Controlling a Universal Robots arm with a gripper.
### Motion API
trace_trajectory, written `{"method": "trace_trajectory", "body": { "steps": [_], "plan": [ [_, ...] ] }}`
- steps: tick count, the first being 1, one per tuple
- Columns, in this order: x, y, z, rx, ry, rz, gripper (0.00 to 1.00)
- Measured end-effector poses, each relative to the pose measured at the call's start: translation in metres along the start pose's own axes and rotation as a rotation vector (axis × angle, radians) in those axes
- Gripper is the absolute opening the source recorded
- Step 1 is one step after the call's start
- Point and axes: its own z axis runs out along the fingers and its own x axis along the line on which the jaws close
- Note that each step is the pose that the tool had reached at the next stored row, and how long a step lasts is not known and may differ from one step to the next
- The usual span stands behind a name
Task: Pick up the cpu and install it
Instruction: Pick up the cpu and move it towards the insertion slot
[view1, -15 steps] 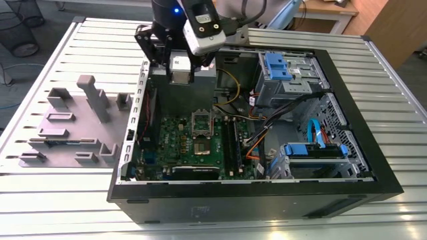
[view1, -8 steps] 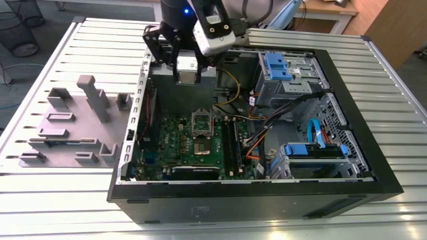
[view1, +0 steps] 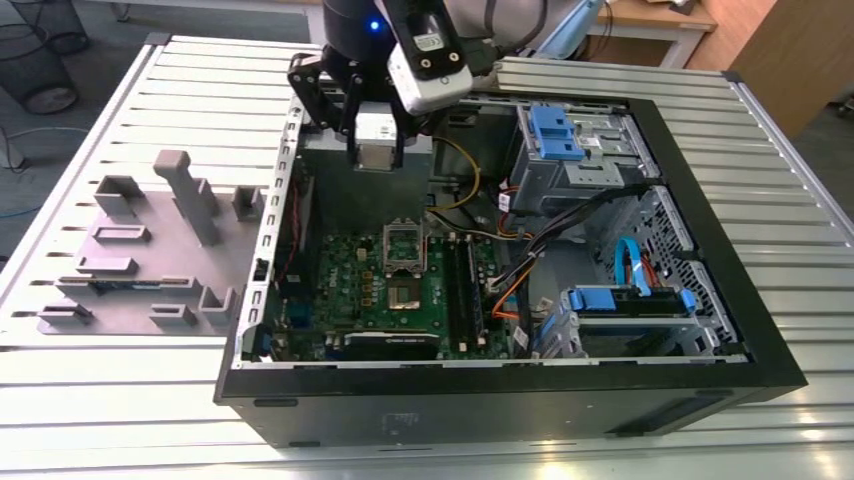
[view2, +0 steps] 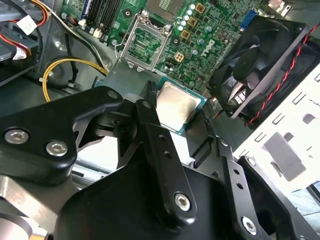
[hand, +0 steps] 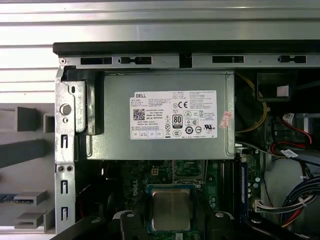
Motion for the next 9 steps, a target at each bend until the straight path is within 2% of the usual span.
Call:
{"method": "trace_trajectory", "body": {
  "steps": [9],
  "plan": [
    [-0.0018,-0.0025,0.003,-0.005,-0.0001,0.0,0.47]
  ]
}}
